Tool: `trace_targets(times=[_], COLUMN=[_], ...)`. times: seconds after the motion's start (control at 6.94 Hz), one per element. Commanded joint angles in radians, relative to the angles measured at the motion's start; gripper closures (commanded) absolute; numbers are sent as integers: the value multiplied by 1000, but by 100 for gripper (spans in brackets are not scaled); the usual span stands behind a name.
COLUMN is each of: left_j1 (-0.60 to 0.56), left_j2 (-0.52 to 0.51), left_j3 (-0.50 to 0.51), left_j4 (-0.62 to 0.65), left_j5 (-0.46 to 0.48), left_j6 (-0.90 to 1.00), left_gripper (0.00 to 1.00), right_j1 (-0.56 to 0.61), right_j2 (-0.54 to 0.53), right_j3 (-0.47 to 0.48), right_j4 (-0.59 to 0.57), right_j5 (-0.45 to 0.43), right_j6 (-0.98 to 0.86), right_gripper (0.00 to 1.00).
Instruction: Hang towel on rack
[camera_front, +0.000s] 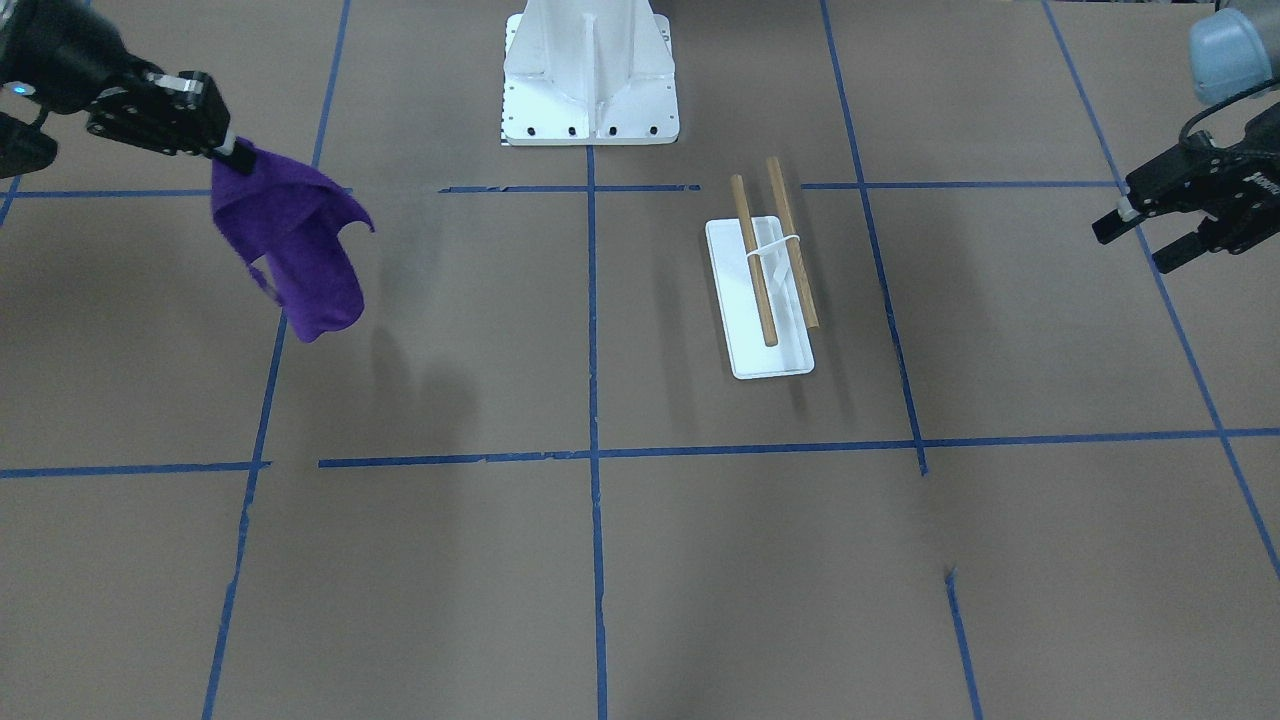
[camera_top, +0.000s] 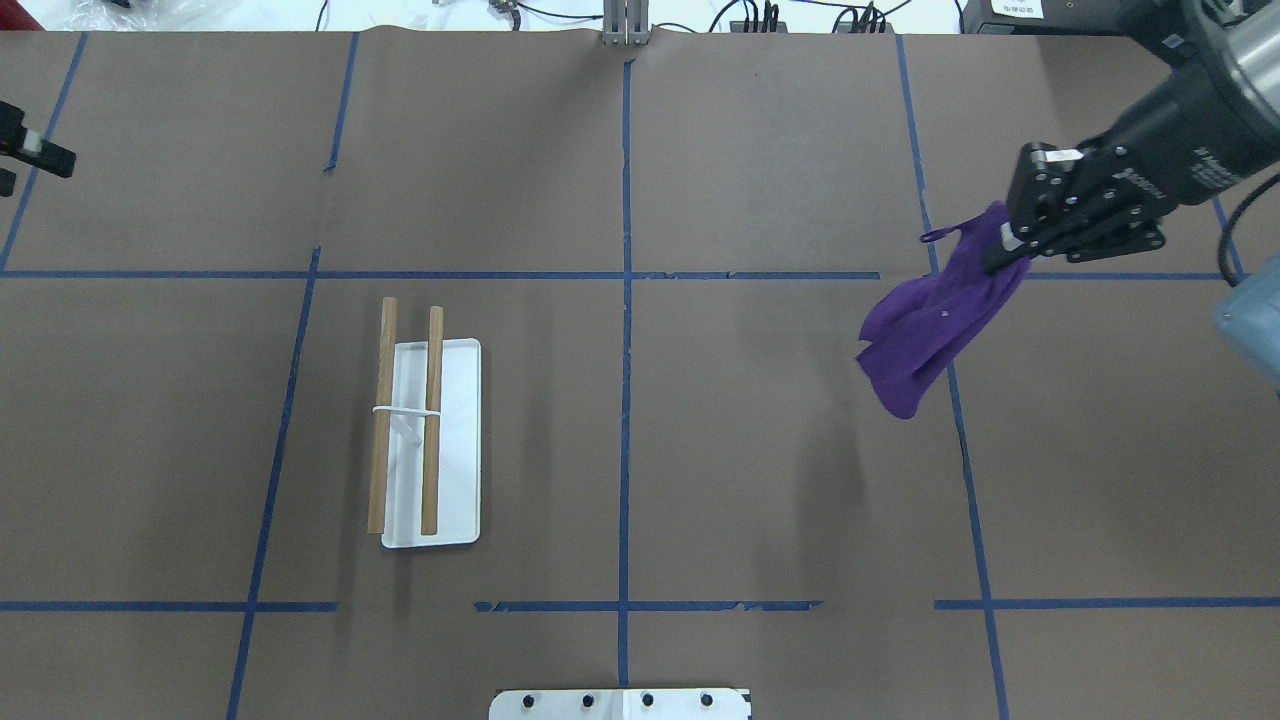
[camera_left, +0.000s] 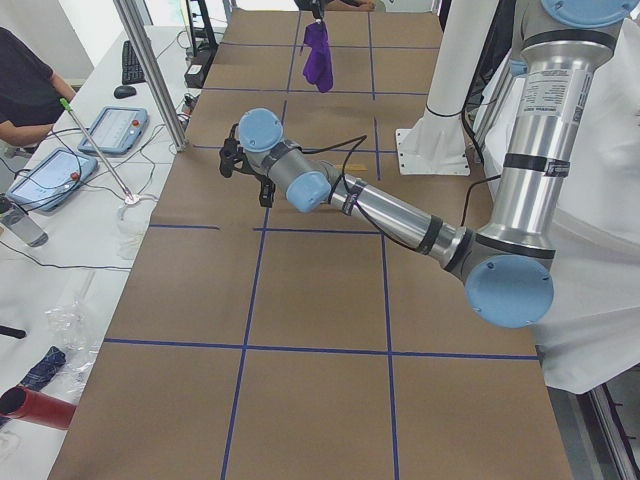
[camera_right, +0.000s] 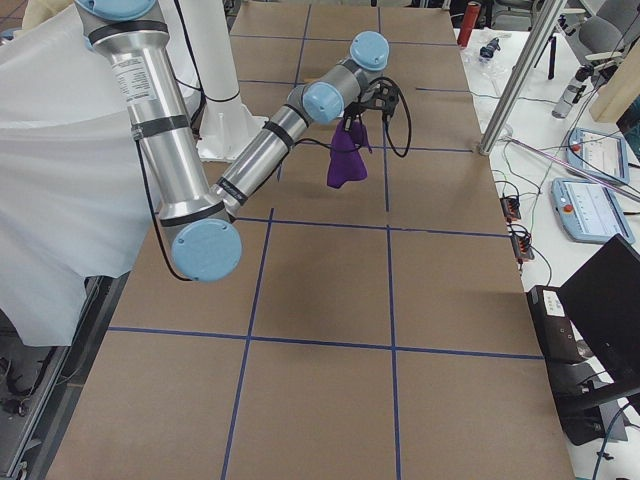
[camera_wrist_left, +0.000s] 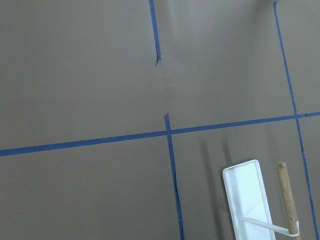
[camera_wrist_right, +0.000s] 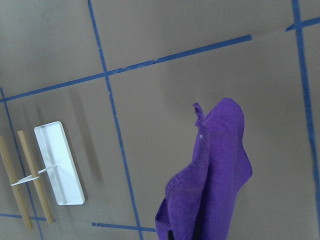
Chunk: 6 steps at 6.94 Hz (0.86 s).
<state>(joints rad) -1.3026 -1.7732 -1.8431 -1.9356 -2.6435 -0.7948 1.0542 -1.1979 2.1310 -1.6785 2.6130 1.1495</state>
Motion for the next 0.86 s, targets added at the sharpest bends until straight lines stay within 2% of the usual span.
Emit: trace_targets(times=[0.0, 0.29, 0.43, 0.58, 0.72], left_j1=[134, 254, 322, 401, 469], left_j2=[-163, -260, -272, -302, -343], left_j3=[18, 12, 22, 65, 111], left_j4=[-5, -20, -131, -261, -331], left_j5=[72, 73, 77, 136, 237], left_j6=[-293, -567, -759, -996, -1223], left_gripper=[8, 8, 5, 6, 14], right_j1=[-135, -210, -223, -233, -237], right_j2=[145, 205, 231, 285, 317], right_j3=[1, -8, -16, -51, -72], right_j4=[0, 0, 2, 2, 3], right_j5=[-82, -174, -215, -259, -267], right_j6=[198, 277, 307, 355, 395], right_gripper=[100, 100, 100, 100, 100])
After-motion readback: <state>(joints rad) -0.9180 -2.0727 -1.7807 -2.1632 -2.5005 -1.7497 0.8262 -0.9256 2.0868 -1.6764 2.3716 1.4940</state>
